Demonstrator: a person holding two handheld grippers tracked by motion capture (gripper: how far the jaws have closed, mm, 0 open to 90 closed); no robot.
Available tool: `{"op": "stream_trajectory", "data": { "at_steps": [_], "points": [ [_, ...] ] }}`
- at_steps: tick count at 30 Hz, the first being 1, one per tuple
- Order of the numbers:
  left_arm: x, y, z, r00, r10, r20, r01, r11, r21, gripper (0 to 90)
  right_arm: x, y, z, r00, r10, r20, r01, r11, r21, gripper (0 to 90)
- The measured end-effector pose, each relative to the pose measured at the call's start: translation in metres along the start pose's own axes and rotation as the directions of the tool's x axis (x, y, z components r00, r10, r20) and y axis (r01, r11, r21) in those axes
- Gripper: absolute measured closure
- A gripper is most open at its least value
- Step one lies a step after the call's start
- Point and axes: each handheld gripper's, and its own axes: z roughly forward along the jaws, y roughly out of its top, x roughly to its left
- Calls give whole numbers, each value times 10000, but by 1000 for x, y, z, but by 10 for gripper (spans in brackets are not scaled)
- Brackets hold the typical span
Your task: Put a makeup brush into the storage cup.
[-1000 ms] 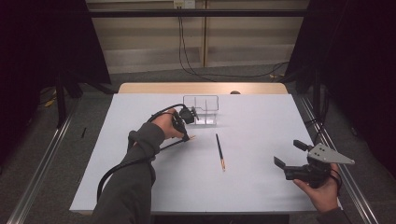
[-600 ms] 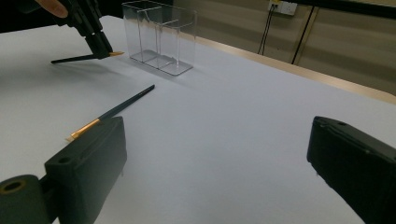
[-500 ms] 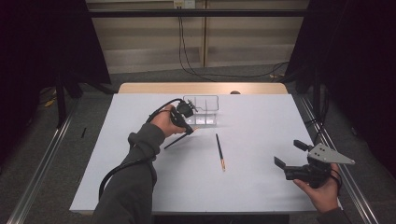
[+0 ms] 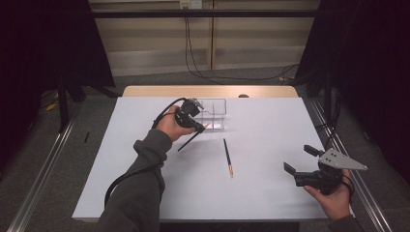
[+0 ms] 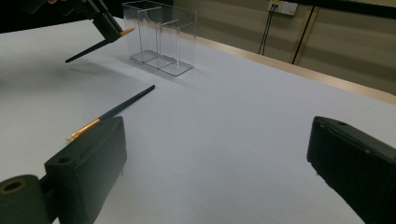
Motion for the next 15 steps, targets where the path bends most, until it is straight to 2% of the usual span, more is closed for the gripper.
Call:
{"op": "stream_trajectory", "data": {
  "at_steps": [1,2,4,7,9,12,13,15],
  "points": [
    [1,1,-2,9997,234,30,-234,9997,6,843,0,0,0,10000,10,6,-10,10000,-8,43],
    [0,1,-2,10000,8,21,-7,9996,-271,843,0,0,0,10000,8,-19,-8,10000,-6,43],
    [-2,3,-2,9999,-116,93,122,9977,-664,844,0,0,0,10000,-26,-48,26,10000,-28,43],
    [-4,5,-4,9998,-103,175,120,9949,-1001,843,0,0,1,10000,-21,-50,21,10000,-14,43],
    [-5,7,-7,9999,125,111,-112,9939,-1102,843,0,0,1,10000,-58,-40,58,10000,-20,43],
    [-8,9,-9,9999,112,-21,-114,9893,-1451,843,0,0,0,10000,-20,-58,20,10000,-19,43],
    [-9,9,-8,9999,-139,90,153,9824,-1862,843,0,0,1,10000,-39,-34,39,10000,-28,43],
    [-10,10,-10,9997,-236,-17,227,9768,-2132,843,0,0,1,10000,-46,-46,46,10000,-35,43]
  ]
}}
